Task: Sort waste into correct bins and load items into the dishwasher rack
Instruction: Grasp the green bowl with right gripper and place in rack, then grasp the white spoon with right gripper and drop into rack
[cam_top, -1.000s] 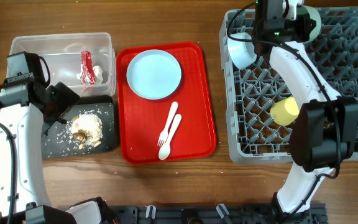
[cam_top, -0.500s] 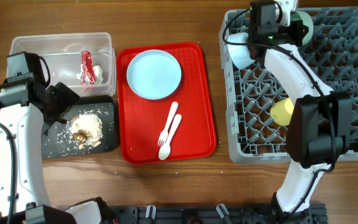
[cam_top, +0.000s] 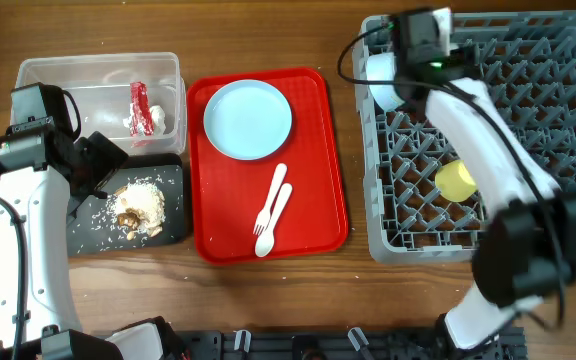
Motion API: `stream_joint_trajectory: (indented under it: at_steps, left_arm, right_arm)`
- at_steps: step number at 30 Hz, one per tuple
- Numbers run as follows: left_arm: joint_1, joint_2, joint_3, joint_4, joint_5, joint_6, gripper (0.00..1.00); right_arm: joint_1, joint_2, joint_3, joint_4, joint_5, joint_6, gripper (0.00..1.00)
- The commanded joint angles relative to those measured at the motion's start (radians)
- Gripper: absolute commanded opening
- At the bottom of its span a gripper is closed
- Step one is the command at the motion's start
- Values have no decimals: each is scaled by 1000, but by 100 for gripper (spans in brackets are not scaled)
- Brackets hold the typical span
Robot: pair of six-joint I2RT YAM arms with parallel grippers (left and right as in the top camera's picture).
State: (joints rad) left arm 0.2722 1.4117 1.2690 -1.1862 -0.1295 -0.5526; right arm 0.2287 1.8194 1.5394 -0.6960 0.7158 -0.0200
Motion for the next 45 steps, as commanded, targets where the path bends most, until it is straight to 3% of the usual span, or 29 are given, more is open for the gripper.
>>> stream_joint_trajectory:
  at_steps: [1, 4, 5, 9, 11, 15, 23, 29, 32, 34, 38, 45]
  left_arm:
    - [5, -15, 5, 0, 6, -10, 100]
    - [5, -15, 5, 0, 6, -10, 100]
    - [5, -15, 5, 0, 6, -10, 100]
    - [5, -15, 5, 0, 6, -10, 100]
    - [5, -15, 5, 0, 6, -10, 100]
    - [5, -15, 5, 0, 6, -10, 100]
    - [5, -15, 5, 0, 6, -9, 100]
    - [5, -15, 5, 0, 6, -9, 100]
    - [5, -15, 5, 0, 6, -10, 100]
    - [5, -15, 5, 0, 6, -9, 100]
    - [5, -15, 5, 0, 6, -9, 100]
    - [5, -15, 5, 0, 6, -9, 100]
  right_arm:
    - [3, -179, 3, -79, -457, 31, 70]
    - [73, -227, 3, -178, -889, 153, 67]
    - [117, -213, 3, -208, -932, 192, 67]
    - [364, -102, 3, -357, -946, 394, 70]
    - [472, -22, 3, -389, -938, 589, 73]
    - [561, 116, 3, -389, -912, 859, 75]
    - [598, 187, -146, -253, -916, 995, 62]
    - [600, 187, -242, -120, -912, 1019, 55]
    - [599, 187, -273, -93, -909, 1023, 42]
    - [599, 187, -273, -93, -908, 1026, 24]
    - [590, 185, -270, -93, -889, 1022, 4]
    - [565, 90, -245, -136, -793, 922, 4]
